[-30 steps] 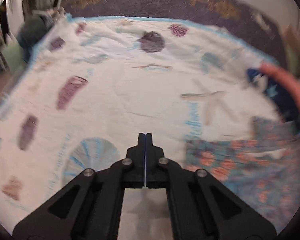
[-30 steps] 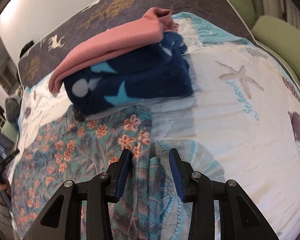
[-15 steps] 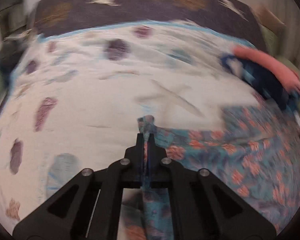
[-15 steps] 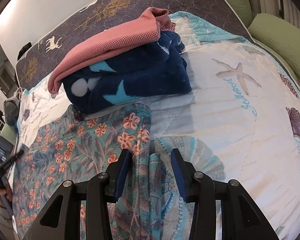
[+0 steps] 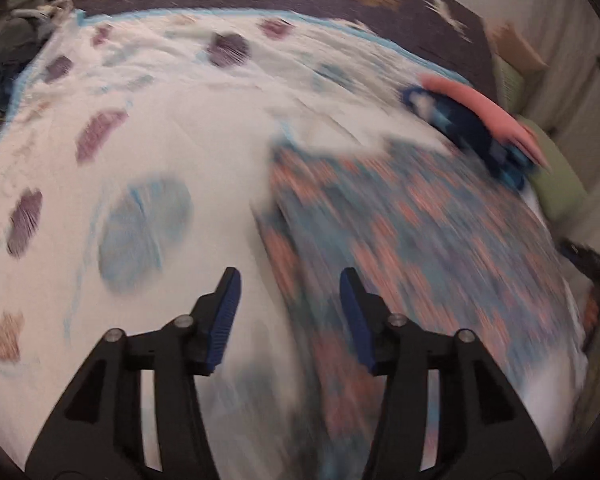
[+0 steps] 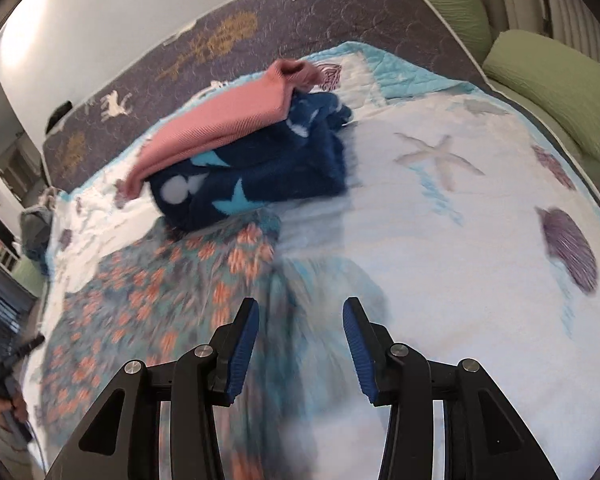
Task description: Fold small clothes
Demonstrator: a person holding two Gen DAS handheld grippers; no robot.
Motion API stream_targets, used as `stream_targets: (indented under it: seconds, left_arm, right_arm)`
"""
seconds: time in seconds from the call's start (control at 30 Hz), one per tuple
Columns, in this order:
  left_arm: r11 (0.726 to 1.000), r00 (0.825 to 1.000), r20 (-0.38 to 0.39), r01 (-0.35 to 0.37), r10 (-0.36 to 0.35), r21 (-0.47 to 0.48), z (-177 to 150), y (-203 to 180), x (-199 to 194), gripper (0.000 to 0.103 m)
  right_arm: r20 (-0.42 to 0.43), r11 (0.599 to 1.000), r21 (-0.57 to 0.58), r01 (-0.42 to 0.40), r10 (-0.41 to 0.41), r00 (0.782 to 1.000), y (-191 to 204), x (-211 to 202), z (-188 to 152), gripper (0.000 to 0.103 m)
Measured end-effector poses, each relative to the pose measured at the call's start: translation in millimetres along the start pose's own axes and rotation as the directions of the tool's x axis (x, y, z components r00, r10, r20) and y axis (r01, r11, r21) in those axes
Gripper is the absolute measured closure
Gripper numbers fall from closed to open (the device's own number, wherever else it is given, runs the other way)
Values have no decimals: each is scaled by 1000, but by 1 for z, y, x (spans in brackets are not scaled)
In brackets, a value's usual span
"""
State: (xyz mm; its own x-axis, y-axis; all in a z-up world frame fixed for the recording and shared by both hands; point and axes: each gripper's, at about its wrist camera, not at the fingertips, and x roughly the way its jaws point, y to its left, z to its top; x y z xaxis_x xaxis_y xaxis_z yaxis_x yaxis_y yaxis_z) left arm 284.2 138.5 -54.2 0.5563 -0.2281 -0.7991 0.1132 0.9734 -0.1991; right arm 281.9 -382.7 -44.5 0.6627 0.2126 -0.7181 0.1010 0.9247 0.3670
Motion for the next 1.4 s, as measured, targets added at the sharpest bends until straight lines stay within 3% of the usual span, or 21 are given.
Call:
stream_targets:
  seconds: [0.17,0.23,0.3,0.37,0.4,0.43,0.53,0.63,0.67,0.73,0.77,0.8,0.83,0.9,0.97,1.1,1.27,1.4]
  left_arm:
    - [999,998,-44,48,-48,5,-77,-20,-36,42]
    - [997,996,-44,76,-76,-15,-99,-26,-46,42]
    - [991,992,-34,119,-122,-59,-112,-30,-51,42]
    - [970,977,-23,209,-214,-127,-121,-31,-48,40]
    - [950,961,-34,264,-273,-169,-121,-32,-40,40]
    - [943,959,-35,270,-282,-195,-120,-33,-34,40]
    - [939,968,40,250,-248,-236,-106,-33,-21,40]
    - [893,958,100,287,-269,-347,-93,-21,-10,40]
    - [874,954,113,300,-278,-383,-91,-18,-5,46]
    - [846,944,137,329,-299,-419,-86,-11,1,86]
    - [835,937,133,349,-324,-427,-86,-10,5,93]
    - [821,931,141,363,-336,-441,-87,-8,5,93]
    - [816,927,149,374,-345,-440,-87,-8,3,93]
    - [823,924,165,383,-346,-419,-86,-12,-9,94]
    - [828,914,182,405,-362,-388,-86,-15,-29,95]
    - [860,908,195,416,-372,-295,-97,-33,-80,95]
    - [931,951,35,307,-307,-199,-159,-45,-123,95]
    - [947,971,-41,218,-234,-238,-198,-29,-120,94]
  right_arm:
    - [-71,999,-13,-49,48,996,-19,-54,-71,58]
    - [-92,994,13,-111,111,990,-23,-73,-102,58]
    - [-102,967,97,-234,243,965,-29,-85,-128,57]
    - [-119,934,156,-322,342,932,-29,-83,-140,55]
    - [-121,919,168,-358,379,917,-26,-80,-143,54]
    - [-116,916,166,-364,385,916,-22,-75,-142,53]
    - [-88,913,185,-364,384,919,-14,-53,-126,49]
    - [-60,899,240,-365,389,919,-10,-23,-104,49]
    - [-53,899,249,-361,385,921,-8,-16,-97,49]
    - [-37,904,258,-342,363,931,-3,-7,-88,56]
    - [-37,917,240,-319,337,941,1,-6,-86,70]
    - [-51,934,206,-291,308,950,6,-6,-83,95]
    - [-44,941,191,-281,294,955,9,-9,-83,95]
    - [-24,944,162,-287,295,955,15,-22,-84,96]
    - [-9,930,163,-329,335,942,17,-39,-82,96]
    - [4,925,129,-358,361,933,25,-87,-92,96]
    - [-88,961,78,-265,272,958,21,-133,-149,96]
    - [-193,966,170,-194,226,955,-6,-135,-207,93]
